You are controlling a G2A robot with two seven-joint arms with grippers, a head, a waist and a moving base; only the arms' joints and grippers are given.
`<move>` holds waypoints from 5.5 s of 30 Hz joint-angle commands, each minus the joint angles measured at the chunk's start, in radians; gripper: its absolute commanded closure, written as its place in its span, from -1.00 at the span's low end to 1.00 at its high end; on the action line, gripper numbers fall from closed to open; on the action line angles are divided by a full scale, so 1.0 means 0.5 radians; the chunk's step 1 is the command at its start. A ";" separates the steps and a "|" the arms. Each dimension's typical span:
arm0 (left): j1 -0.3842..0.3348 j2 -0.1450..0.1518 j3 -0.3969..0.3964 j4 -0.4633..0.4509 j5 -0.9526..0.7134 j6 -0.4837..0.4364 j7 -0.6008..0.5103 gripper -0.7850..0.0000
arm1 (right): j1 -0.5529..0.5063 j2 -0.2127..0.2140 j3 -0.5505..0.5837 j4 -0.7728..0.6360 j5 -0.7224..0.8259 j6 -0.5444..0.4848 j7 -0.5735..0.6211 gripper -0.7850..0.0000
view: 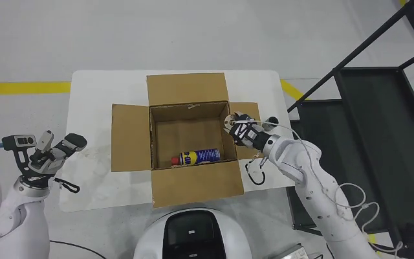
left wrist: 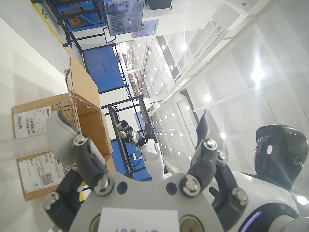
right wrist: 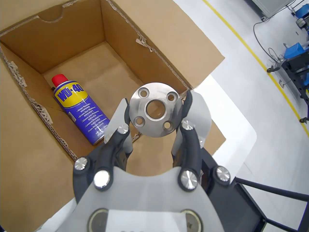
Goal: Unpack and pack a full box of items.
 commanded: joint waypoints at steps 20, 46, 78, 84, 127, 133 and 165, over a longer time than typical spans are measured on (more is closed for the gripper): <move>0.000 0.000 0.000 0.000 0.000 0.000 0.000 -1.00 | 0.318 -0.027 -0.275 0.097 -0.064 -0.188 0.125 1.00; 0.000 0.000 0.000 0.000 0.000 0.000 0.000 -1.00 | 1.491 -0.409 -1.412 1.540 -0.011 -0.573 0.300 1.00; 0.000 0.000 0.000 0.000 0.000 0.000 0.000 -1.00 | -0.202 0.047 0.323 0.101 -0.049 -0.432 -0.684 -1.00; 0.000 0.000 0.000 0.000 0.000 0.000 0.000 -1.00 | -0.413 0.063 0.539 0.218 0.043 -0.337 -0.839 -1.00; 0.000 0.000 0.000 0.000 0.000 0.000 0.000 -1.00 | 0.429 0.030 0.350 1.733 0.597 -0.220 -0.520 -1.00; 0.000 0.000 0.000 0.000 0.000 0.000 0.000 -1.00 | 0.561 0.012 0.258 1.964 0.592 -0.234 -0.560 -1.00; 0.000 0.000 0.000 0.000 0.000 0.000 0.000 -1.00 | 0.850 -0.044 -0.018 2.383 0.389 -0.023 -0.848 1.00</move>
